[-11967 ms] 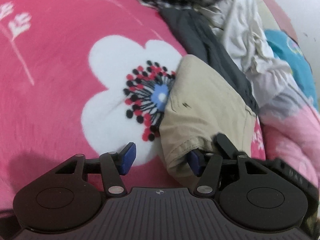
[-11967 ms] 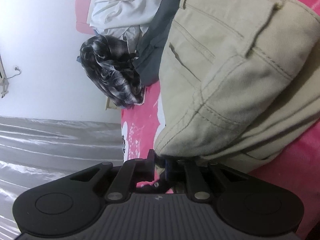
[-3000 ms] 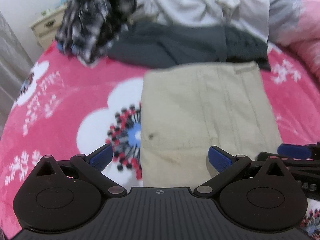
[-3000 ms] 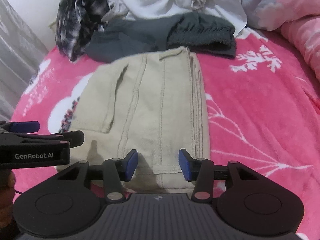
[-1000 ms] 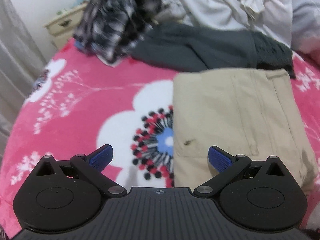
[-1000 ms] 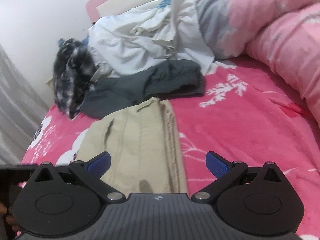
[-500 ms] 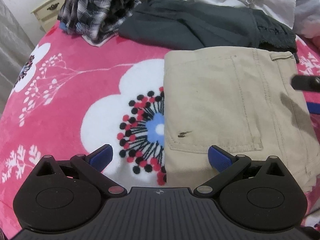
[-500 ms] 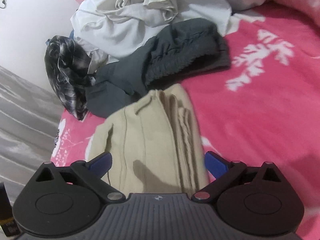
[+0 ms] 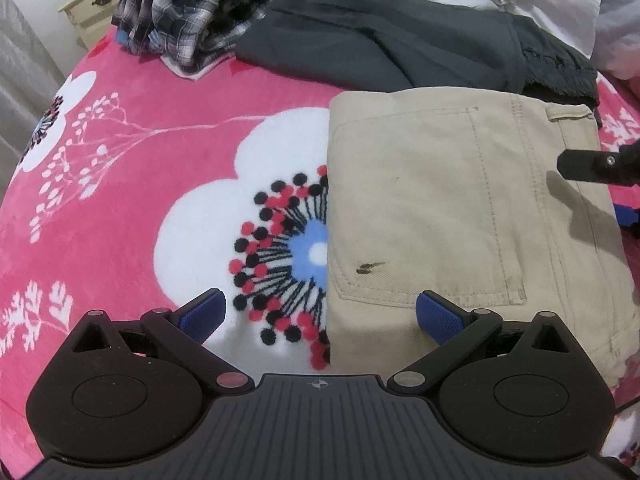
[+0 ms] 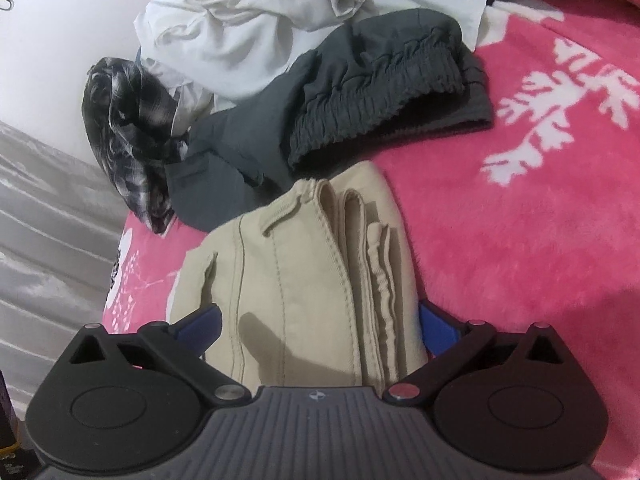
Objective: Fold clothes
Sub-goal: 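Lower both open grippers onto the edge of the folded beige trousers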
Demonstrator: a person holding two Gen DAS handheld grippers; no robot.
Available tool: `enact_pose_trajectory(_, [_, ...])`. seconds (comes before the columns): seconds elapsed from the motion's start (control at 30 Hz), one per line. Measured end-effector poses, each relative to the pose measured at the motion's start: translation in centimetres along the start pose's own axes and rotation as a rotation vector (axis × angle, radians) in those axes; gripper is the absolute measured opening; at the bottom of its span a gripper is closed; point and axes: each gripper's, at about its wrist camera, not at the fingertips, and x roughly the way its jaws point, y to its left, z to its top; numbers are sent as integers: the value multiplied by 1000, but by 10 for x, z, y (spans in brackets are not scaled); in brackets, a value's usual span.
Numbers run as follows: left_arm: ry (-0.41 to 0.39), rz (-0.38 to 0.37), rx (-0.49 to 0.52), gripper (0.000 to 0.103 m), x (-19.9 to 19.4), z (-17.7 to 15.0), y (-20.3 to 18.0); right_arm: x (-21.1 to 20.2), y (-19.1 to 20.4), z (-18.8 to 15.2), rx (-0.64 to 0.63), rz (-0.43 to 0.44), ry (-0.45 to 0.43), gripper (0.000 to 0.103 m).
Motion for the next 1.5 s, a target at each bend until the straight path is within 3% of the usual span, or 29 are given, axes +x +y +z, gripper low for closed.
enact_pose_trajectory(0.5, [14, -22, -39, 103, 3, 0, 5, -11, -5, -34, -13, 64, 79, 103])
enact_pose_trajectory(0.7, [18, -63, -62, 103, 7, -2, 13, -14, -9, -39, -6, 95, 106, 103])
enact_pose_trajectory(0.77, [12, -111, -77, 103, 9, -5, 20, -14, -9, -40, -13, 98, 109, 103])
enact_pose_trajectory(0.87, [6, -262, -122, 103, 16, -14, 44, -14, -10, -40, -12, 102, 109, 103])
enact_pose_trajectory(1.03, [74, -582, -217, 103, 31, -32, 84, -14, -10, -40, -34, 104, 110, 103])
enact_pose_trajectory(1.27, [63, -776, -164, 103, 43, -20, 65, -13, -11, -42, -43, 103, 102, 103])
enact_pose_trajectory(1.43, [98, -785, -177, 103, 57, 0, 50, -12, -10, -43, -43, 99, 98, 103])
enact_pose_trajectory(1.5, [120, -823, -229, 103, 63, 5, 55, -12, -10, -44, -43, 100, 93, 103])
